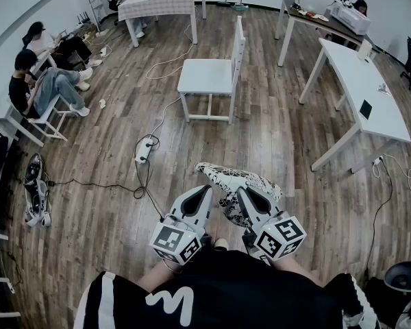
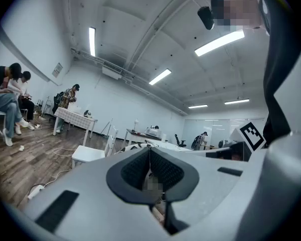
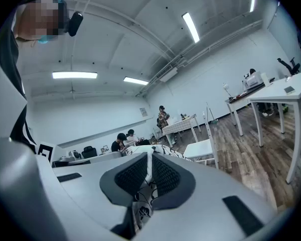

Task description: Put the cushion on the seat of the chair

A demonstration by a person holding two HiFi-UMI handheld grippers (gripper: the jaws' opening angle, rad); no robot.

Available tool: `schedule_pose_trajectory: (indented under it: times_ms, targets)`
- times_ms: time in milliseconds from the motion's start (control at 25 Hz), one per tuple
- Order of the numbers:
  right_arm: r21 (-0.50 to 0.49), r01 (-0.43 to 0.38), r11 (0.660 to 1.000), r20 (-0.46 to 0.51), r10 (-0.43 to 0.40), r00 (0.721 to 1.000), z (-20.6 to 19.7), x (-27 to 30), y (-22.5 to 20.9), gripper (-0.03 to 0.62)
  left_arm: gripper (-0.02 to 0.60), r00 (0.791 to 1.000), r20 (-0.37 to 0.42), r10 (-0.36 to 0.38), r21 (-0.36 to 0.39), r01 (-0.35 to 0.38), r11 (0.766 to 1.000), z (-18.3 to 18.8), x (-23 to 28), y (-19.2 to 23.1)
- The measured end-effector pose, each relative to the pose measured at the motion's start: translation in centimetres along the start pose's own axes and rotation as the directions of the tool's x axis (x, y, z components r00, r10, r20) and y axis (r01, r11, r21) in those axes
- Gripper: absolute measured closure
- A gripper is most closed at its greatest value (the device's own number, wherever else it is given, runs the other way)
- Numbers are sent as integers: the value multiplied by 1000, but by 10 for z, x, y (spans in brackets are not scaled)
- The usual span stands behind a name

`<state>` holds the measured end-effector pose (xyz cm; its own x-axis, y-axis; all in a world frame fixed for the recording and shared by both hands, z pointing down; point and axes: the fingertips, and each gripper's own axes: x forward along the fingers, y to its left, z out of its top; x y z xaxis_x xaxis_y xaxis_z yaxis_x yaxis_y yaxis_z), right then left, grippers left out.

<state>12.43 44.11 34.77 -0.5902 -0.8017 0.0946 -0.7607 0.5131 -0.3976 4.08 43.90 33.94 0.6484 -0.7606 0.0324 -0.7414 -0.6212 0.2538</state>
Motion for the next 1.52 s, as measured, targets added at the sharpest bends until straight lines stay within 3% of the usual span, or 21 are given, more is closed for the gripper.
schedule_pose_trajectory:
  times_ms: [520,1120,1520]
  targets:
    - [39,2,999,-23,-1,1000,-7,1,-9,556,574,1000,9,3,-6,-3,1000,0,4,1]
    - [-8,-13,1000,-23,13,1000,-4,8,-6,554,574,999,-6,37,-19,-37,999,-6,2,8]
    - [-2,9,1000,-43,-9,999,-2,32,-27,554,574,1000,-10,10,-31,-11,999,-7,33,27]
